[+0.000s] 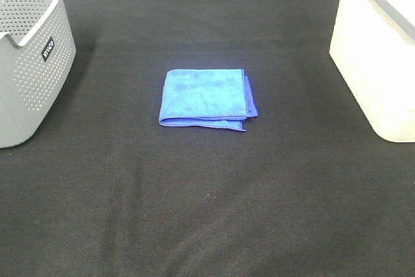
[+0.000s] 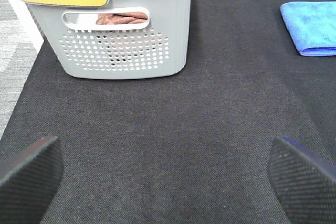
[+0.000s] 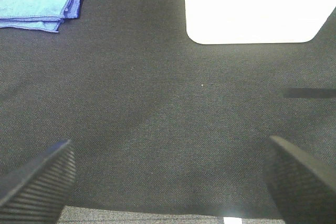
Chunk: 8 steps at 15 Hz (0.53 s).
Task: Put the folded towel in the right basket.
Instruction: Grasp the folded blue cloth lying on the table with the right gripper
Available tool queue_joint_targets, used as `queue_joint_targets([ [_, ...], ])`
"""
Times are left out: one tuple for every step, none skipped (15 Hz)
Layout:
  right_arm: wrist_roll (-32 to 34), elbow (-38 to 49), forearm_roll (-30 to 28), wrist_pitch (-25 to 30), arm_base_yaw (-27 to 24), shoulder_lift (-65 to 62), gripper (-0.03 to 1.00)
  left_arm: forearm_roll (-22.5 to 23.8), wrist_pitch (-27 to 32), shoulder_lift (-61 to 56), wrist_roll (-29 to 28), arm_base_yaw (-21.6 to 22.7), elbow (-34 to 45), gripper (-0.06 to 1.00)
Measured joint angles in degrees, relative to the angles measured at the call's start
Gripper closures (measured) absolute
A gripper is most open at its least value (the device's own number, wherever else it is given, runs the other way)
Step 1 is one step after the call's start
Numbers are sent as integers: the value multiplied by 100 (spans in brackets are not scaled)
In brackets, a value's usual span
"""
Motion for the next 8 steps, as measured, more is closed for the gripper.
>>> queue_joint_targets([
  [0,0,0,0,0,0,3,0,0,0,0,0,0,-4],
  [0,0,0,0,0,0,3,0,0,0,0,0,0,-4],
  [0,0,0,0,0,0,3,0,0,0,0,0,0,-4],
  [0,0,0,0,0,0,3,0,0,0,0,0,0,-4],
  [0,0,0,0,0,0,3,0,0,0,0,0,0,-4],
  [0,0,0,0,0,0,3,0,0,0,0,0,0,-4],
  [0,0,0,0,0,0,3,0,0,0,0,0,0,-4],
  [0,0,0,0,0,0,3,0,0,0,0,0,0,-4],
])
